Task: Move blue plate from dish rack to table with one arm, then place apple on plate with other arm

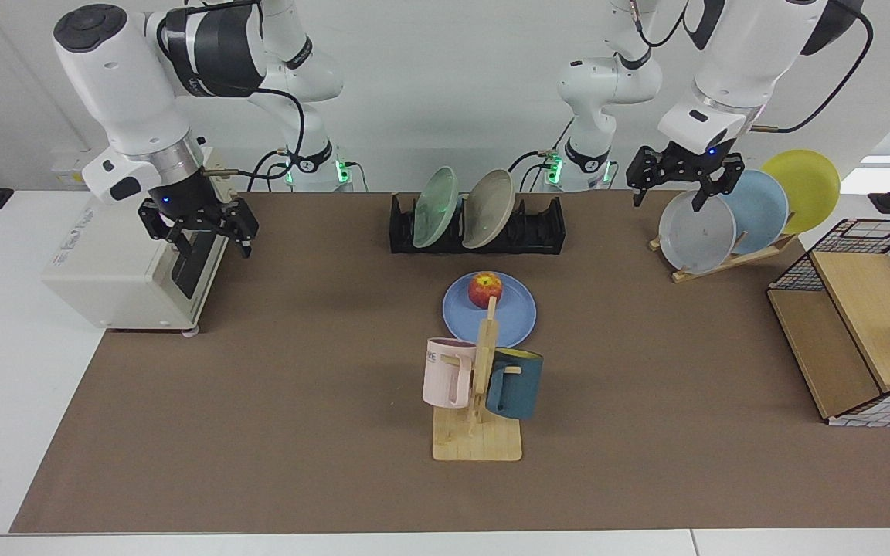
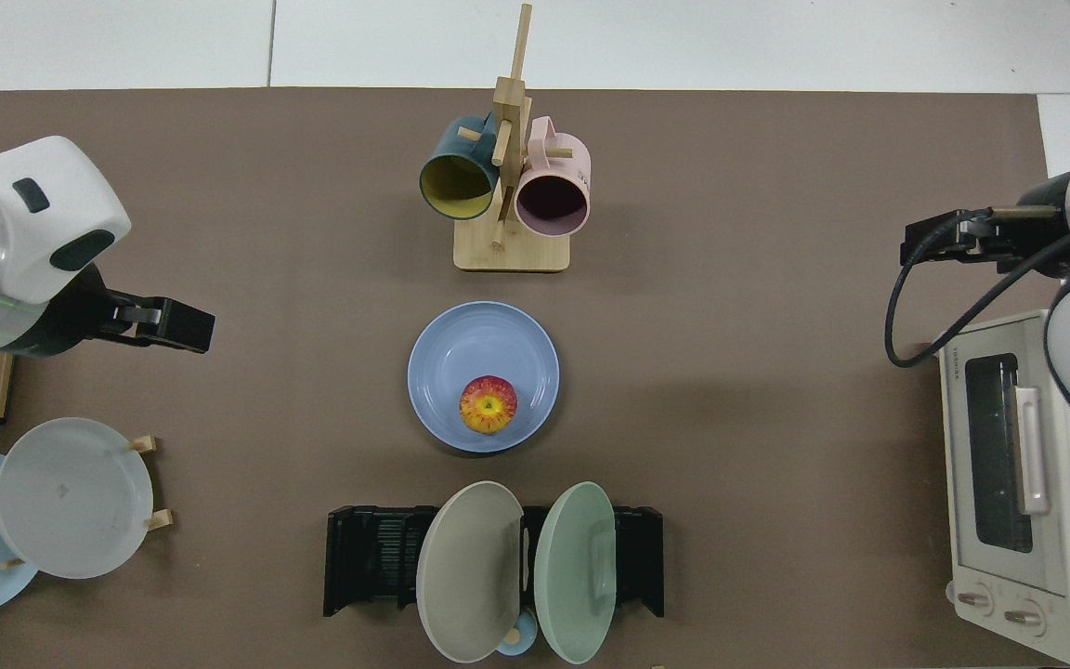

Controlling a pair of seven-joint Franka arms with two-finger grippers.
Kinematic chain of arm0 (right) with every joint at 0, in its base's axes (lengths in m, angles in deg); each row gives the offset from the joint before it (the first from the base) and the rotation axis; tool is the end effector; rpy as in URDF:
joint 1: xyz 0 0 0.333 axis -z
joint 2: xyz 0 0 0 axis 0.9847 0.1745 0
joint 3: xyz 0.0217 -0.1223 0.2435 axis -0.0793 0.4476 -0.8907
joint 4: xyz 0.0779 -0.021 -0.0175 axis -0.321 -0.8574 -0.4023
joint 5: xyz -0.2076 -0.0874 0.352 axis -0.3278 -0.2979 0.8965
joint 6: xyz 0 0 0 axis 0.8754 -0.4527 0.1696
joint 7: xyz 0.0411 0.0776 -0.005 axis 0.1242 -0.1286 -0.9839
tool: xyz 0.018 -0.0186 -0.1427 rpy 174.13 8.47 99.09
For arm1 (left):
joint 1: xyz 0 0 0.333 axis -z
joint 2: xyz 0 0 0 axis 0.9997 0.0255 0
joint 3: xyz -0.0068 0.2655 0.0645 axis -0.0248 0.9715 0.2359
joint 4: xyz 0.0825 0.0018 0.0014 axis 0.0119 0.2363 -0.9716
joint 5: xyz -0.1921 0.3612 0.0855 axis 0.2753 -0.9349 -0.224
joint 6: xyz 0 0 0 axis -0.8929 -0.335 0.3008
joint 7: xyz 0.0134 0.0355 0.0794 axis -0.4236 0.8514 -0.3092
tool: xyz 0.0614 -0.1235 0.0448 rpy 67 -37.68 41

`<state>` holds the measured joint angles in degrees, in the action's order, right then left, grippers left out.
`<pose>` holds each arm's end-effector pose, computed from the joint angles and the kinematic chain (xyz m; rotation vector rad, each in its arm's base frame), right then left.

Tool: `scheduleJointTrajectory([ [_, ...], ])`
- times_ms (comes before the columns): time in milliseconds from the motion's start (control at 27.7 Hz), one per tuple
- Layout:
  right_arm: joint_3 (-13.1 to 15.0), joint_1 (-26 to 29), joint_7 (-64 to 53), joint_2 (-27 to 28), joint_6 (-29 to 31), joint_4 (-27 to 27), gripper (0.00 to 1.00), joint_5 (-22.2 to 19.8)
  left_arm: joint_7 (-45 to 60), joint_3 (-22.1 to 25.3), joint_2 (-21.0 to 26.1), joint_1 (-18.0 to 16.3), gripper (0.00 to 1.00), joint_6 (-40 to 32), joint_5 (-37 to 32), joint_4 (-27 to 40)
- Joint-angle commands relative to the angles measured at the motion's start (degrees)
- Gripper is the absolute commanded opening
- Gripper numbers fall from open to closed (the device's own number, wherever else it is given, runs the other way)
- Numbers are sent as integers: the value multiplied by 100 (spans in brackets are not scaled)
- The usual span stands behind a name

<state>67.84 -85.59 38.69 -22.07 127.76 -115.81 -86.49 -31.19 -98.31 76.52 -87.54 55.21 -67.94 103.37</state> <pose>0.6201 0.0050 0.5015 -3.1244 0.0445 -0.1158 0.5671 -0.1023 0.5490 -3.1210 0.2717 0.0332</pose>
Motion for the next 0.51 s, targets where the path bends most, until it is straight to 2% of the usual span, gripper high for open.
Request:
scheduleJointTrajectory([
  [0, -14, 80, -329, -206, -125, -170, 100, -48, -19, -7, -34, -30, 100, -131, -57, -65],
  [469, -23, 80, -277, -347, -116, -347, 100, -48, -19, -7, -25, -30, 100, -123, -57, -65],
])
